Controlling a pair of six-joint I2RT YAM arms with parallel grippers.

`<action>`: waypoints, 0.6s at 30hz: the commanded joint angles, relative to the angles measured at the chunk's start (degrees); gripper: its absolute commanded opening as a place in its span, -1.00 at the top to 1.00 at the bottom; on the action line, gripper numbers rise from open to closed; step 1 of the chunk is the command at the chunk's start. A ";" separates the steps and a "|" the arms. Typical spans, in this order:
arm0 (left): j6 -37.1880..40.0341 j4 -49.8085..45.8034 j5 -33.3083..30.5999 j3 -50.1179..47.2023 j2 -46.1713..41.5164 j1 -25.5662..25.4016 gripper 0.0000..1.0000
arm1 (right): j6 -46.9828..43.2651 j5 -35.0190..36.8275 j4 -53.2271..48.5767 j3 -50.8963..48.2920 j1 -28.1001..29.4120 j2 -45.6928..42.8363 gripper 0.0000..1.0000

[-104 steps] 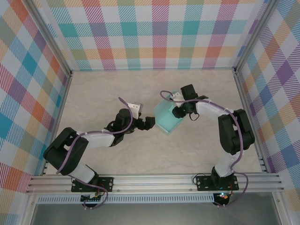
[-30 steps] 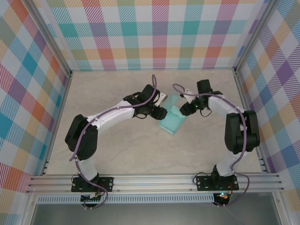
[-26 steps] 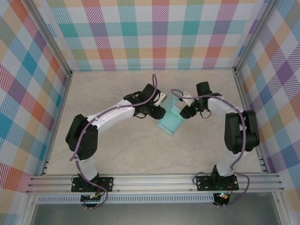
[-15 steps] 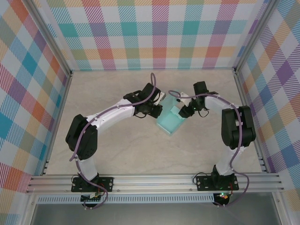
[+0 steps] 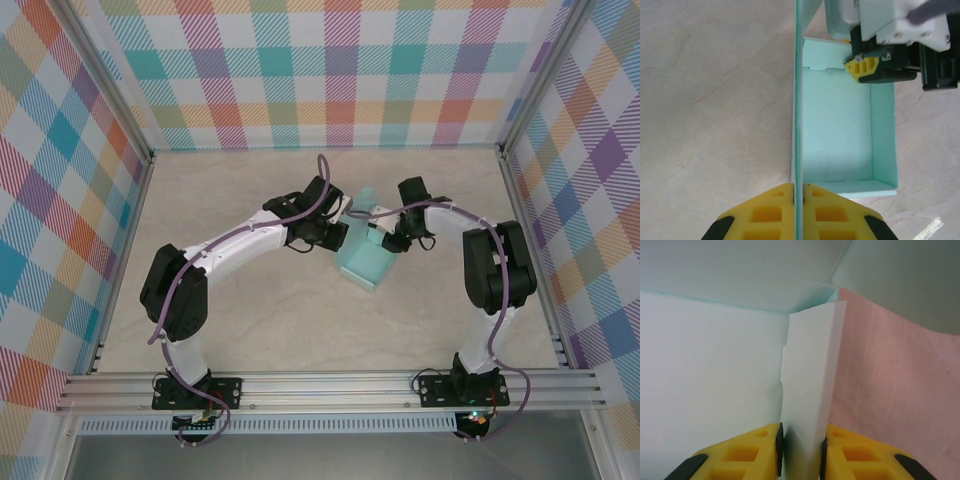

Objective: Fold the paper box

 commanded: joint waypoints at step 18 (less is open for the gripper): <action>-4.03 1.22 5.67 -0.55 -0.87 0.40 1.00 | -12.70 19.23 3.19 -0.47 7.33 4.27 0.31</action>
